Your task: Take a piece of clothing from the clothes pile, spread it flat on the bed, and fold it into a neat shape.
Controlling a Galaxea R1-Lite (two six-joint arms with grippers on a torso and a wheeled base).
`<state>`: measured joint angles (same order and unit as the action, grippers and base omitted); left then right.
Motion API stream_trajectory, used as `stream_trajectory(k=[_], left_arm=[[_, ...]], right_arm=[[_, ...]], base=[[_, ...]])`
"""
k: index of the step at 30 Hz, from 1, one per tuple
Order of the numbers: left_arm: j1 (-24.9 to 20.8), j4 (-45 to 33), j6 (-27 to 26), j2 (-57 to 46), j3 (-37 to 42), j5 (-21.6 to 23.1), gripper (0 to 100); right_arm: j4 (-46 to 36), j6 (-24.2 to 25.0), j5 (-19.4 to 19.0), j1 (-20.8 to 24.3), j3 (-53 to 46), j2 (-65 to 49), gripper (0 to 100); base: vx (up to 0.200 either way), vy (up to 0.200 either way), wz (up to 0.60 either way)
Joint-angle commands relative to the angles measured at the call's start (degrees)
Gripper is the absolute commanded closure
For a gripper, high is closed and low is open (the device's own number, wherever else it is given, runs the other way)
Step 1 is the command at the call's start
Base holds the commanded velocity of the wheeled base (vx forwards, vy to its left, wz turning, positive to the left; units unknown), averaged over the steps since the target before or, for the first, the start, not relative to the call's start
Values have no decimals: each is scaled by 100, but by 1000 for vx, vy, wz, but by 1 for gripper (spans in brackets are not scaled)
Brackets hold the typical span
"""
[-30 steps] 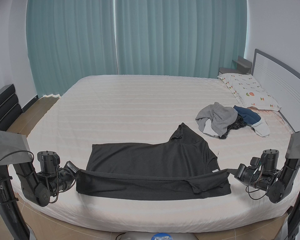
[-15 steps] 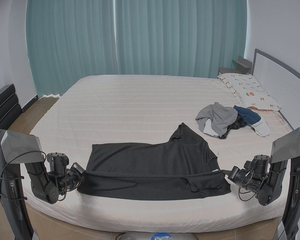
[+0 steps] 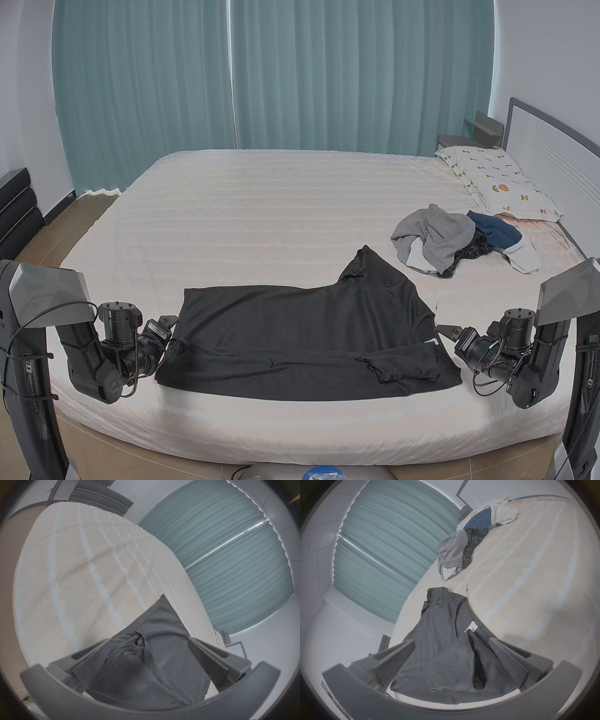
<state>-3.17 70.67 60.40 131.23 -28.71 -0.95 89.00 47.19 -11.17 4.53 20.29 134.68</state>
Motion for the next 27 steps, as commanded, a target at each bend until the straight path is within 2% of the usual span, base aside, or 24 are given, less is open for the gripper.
stream_trajectory(k=[1, 9, 11, 14, 18, 22, 27], left_arm=[[27, 0, 15, -10, 23, -2, 0], [44, 0, 6, -45, 261, 86, 0], [53, 8, -2, -63, 357, 104, 0], [115, 8, -2, -151, 428, 130, 0], [255, 8, 24, -282, 498, 227, 0], [414, 8, 42, -335, 612, 411, 0], [405, 26, -11, -388, 841, 561, 0]], right_arm=[[91, 62, -8, -14, -16, -74, 0], [82, 124, -70, -58, -60, 5, 0], [73, 396, -96, -93, -69, -38, 0], [73, 537, -219, -93, -104, -38, 0], [73, 546, -413, -120, -165, -38, 0], [73, 546, -421, -120, -218, 5, 0], [73, 546, -421, -120, -244, 14, 0]], base=[[0, 0, 0], [0, 0, 0], [0, 0, 0], [0, 0, 0], [0, 0, 0], [0, 0, 0], [0, 0, 0]])
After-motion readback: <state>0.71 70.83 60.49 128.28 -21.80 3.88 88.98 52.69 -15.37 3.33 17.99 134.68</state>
